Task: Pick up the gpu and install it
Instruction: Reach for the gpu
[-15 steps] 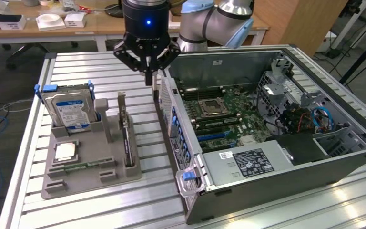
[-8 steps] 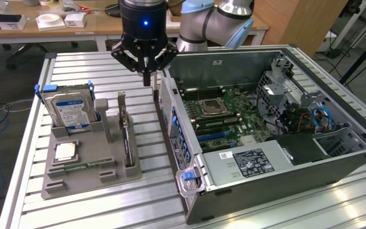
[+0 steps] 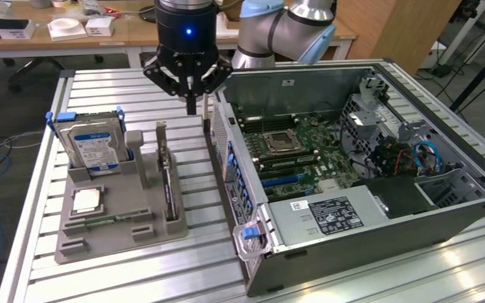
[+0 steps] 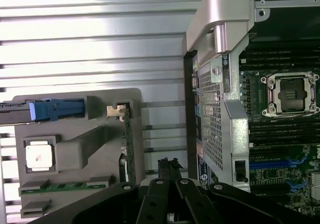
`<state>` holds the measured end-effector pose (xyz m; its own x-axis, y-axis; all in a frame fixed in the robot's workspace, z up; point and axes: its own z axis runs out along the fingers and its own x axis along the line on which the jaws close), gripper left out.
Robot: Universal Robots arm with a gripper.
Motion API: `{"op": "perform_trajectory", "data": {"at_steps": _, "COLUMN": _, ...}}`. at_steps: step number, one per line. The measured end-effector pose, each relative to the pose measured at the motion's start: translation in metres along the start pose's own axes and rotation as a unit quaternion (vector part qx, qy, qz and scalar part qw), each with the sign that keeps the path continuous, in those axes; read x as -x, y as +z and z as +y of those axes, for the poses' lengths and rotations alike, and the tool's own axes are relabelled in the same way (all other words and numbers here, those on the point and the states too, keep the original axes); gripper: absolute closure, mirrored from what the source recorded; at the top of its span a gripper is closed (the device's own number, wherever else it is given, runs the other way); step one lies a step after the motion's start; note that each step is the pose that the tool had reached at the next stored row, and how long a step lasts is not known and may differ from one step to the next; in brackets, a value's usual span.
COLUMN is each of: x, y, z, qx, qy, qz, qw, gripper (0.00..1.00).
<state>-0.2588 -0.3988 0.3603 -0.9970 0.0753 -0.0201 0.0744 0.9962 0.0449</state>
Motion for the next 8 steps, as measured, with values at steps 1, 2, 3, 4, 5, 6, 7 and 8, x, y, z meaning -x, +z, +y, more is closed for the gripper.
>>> {"op": "perform_trajectory", "data": {"at_steps": 1, "x": -0.0007, "y": 0.0001, "z": -0.0001, "qx": 0.0000, "qy": 0.000, "qz": 0.0000, "qw": 1.0000, "gripper": 0.89}}
{"op": "perform_trajectory", "data": {"at_steps": 2, "x": -0.0014, "y": 0.0002, "z": -0.0001, "qx": 0.0000, "qy": 0.000, "qz": 0.0000, "qw": 1.0000, "gripper": 0.89}}
{"op": "perform_trajectory", "data": {"at_steps": 3, "x": -0.0021, "y": 0.0004, "z": -0.0002, "qx": 0.0000, "qy": 0.000, "qz": 0.0000, "qw": 1.0000, "gripper": 0.89}}
{"op": "perform_trajectory", "data": {"at_steps": 4, "x": -0.0028, "y": 0.0005, "z": -0.0002, "qx": 0.0000, "qy": 0.000, "qz": 0.0000, "qw": 1.0000, "gripper": 0.89}}
{"op": "perform_trajectory", "data": {"at_steps": 5, "x": -0.0034, "y": 0.0006, "z": -0.0003, "qx": 0.0000, "qy": 0.000, "qz": 0.0000, "qw": 1.0000, "gripper": 0.89}}
{"op": "perform_trajectory", "data": {"at_steps": 6, "x": -0.0041, "y": 0.0007, "z": -0.0003, "qx": 0.0000, "qy": 0.000, "qz": 0.0000, "qw": 1.0000, "gripper": 0.89}}
{"op": "perform_trajectory", "data": {"at_steps": 7, "x": -0.0048, "y": 0.0008, "z": -0.0004, "qx": 0.0000, "qy": 0.000, "qz": 0.0000, "qw": 1.0000, "gripper": 0.89}}
{"op": "perform_trajectory", "data": {"at_steps": 8, "x": -0.0054, "y": 0.0010, "z": -0.0005, "qx": 0.0000, "qy": 0.000, "qz": 0.0000, "qw": 1.0000, "gripper": 0.89}}
